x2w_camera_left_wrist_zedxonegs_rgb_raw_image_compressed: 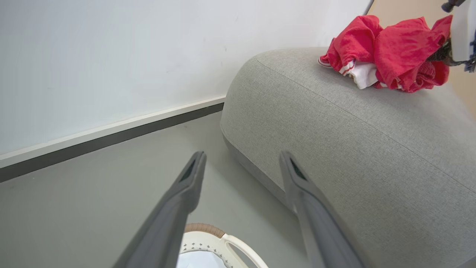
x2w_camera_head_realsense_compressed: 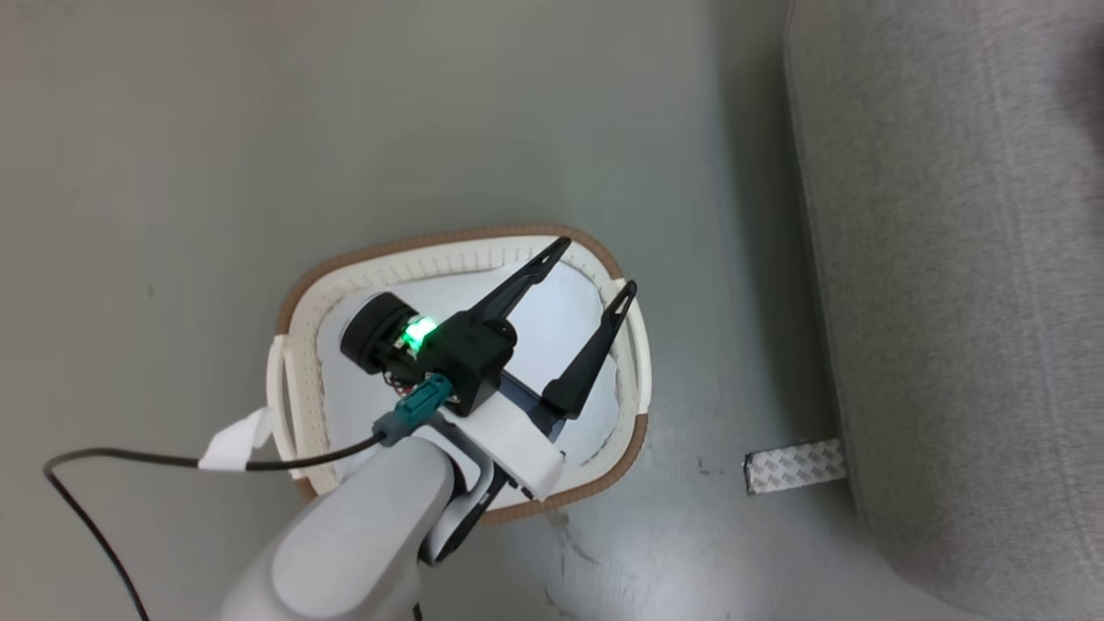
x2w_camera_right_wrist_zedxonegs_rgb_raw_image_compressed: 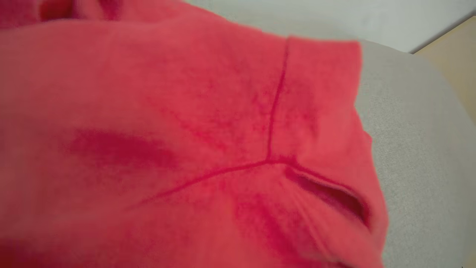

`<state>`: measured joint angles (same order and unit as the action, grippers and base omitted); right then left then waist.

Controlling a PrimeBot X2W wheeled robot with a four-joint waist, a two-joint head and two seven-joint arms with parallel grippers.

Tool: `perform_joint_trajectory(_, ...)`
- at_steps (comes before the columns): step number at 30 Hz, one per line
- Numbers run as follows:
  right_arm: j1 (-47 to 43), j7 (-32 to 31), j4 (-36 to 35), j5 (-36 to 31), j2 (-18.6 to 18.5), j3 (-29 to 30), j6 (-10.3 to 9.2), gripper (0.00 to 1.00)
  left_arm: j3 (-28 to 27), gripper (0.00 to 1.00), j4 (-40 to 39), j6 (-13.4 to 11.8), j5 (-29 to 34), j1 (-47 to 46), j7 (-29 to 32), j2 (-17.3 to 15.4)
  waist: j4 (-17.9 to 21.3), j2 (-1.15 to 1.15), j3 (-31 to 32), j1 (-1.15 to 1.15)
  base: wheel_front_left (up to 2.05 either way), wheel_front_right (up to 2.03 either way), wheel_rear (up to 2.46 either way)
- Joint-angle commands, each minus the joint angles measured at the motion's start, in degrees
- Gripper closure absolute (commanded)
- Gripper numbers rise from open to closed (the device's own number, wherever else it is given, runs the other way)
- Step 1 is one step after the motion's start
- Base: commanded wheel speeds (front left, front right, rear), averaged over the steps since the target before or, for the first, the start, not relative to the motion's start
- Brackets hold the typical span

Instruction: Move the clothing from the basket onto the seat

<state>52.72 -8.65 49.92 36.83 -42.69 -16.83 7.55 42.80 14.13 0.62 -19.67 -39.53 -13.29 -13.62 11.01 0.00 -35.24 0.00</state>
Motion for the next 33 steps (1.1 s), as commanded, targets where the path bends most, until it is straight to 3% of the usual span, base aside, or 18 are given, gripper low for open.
perform_joint_trajectory(1, -0.1, -0.2, -0.4, 0.7, -0.2, -0.6, -0.13, 0.00, -0.2, 0.00, 0.3, 0.0, -0.9, 0.7, -0.6, -0.4, 0.5, 0.00, 1.5, 0.00, 0.00, 0.00, 0.00)
perform_joint_trajectory(14, -5.4, -15.5, -6.0, 11.0, -3.5, -11.0, -0.13, 0.00, -1.4, 0.00, 3.1, -0.6, -4.0, 6.5, -1.7, 1.2, 1.7, 0.00, 14.7, 0.00, 0.00, 0.00, 0.00)
perform_joint_trajectory(23, -7.0, -15.1, -15.2, 11.9, -7.1, -12.5, -0.13, 0.00, -4.6, 0.00, 2.8, -2.1, -5.6, 12.6, -1.9, 0.8, 1.1, 0.00, 24.3, 0.00, 0.00, 0.00, 0.00)
perform_joint_trajectory(33, -10.0, -11.0, -29.1, 11.3, -8.3, -10.0, -0.13, 0.00, -12.4, 0.00, -0.1, -4.5, -6.4, 17.9, -1.8, -0.3, -3.4, 0.00, 30.8, 0.00, 0.00, 0.00, 0.00)
